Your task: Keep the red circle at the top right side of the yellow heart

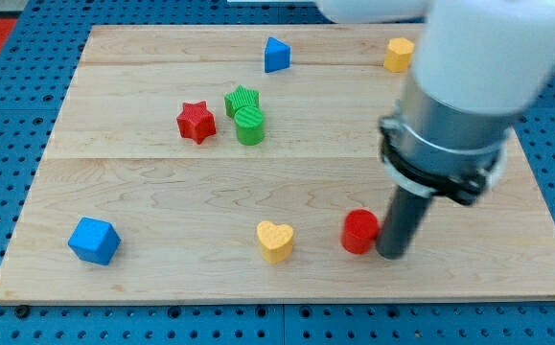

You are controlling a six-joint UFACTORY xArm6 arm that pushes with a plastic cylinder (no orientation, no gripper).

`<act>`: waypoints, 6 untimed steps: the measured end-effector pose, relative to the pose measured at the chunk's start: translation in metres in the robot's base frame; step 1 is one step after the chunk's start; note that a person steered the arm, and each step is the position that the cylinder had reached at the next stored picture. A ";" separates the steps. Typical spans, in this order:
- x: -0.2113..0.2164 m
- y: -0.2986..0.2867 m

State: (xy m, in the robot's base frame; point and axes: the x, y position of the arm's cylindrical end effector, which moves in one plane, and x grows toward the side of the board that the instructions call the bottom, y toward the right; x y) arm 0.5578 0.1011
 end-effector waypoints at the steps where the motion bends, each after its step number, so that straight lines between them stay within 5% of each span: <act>1: 0.007 -0.001; 2: 0.014 -0.033; 3: -0.033 -0.070; 5: -0.012 -0.025; 6: -0.035 0.029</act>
